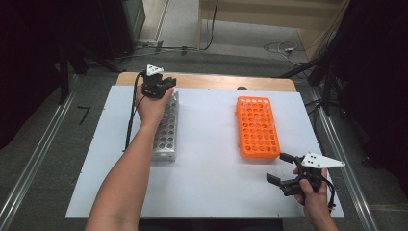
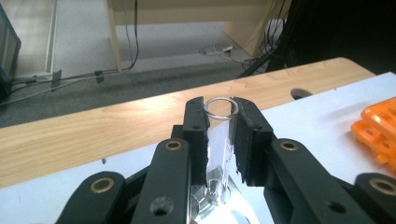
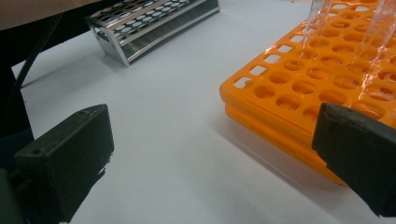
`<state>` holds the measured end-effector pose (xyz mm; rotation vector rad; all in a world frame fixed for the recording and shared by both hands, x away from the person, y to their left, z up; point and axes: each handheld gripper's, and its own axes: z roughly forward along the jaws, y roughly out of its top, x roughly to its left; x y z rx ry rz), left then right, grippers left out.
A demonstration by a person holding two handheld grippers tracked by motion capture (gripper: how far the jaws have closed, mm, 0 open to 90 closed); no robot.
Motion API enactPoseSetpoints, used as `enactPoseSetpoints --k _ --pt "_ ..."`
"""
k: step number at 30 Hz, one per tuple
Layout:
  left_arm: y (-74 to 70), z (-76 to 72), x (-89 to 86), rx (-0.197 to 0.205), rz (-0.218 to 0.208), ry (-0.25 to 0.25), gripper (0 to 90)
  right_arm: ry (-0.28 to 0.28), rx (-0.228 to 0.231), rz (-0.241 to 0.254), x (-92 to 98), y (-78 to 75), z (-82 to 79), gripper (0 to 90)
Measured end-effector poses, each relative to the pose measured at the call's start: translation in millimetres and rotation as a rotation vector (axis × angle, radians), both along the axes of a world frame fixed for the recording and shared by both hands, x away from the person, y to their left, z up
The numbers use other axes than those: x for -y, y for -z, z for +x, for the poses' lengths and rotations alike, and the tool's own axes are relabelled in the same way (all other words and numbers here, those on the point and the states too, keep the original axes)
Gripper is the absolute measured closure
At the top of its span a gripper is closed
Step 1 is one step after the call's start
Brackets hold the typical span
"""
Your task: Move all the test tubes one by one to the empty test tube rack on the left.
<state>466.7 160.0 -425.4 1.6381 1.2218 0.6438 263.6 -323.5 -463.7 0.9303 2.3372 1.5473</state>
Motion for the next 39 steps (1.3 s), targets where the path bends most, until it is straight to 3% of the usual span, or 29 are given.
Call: enactPoseSetpoints --k 6,16,19,22,29,35,36,39 --pt "-0.9 -0.5 2.0 -0.009 0.012 -0.008 76.5 0.003 0.001 0.001 1.0 -0.2 0.0 0.0" --pt "-0.3 -2.8 15.3 0.010 0.136 -0.017 76.4 0.007 0.004 0.001 0.7 -0.5 -0.2 0.0" --pt "2.4 -2.0 17.3 -0.009 0.159 -0.010 76.4 0.008 0.002 0.001 0.7 -0.4 -0.2 0.0" --pt "2.9 -0.5 13.5 -0.029 0.119 -0.014 76.4 0.007 0.003 -0.001 1.4 -0.1 0.0 0.0" --pt "2.1 -0.2 7.8 -0.074 0.089 -0.017 68.4 0.007 0.001 0.003 1.2 0.0 0.5 0.0" --pt "-7.4 -8.0 6.4 -0.064 0.005 0.010 44.5 0.010 0.002 0.005 0.6 -0.7 0.4 0.0" --pt "-9.0 -10.5 6.1 -0.063 -0.013 0.012 35.5 0.011 -0.001 0.007 0.6 -1.1 0.6 0.0" --pt "-14.3 -20.7 5.2 -0.055 -0.054 0.039 29.7 0.011 -0.003 0.006 0.2 -1.3 0.9 0.0"
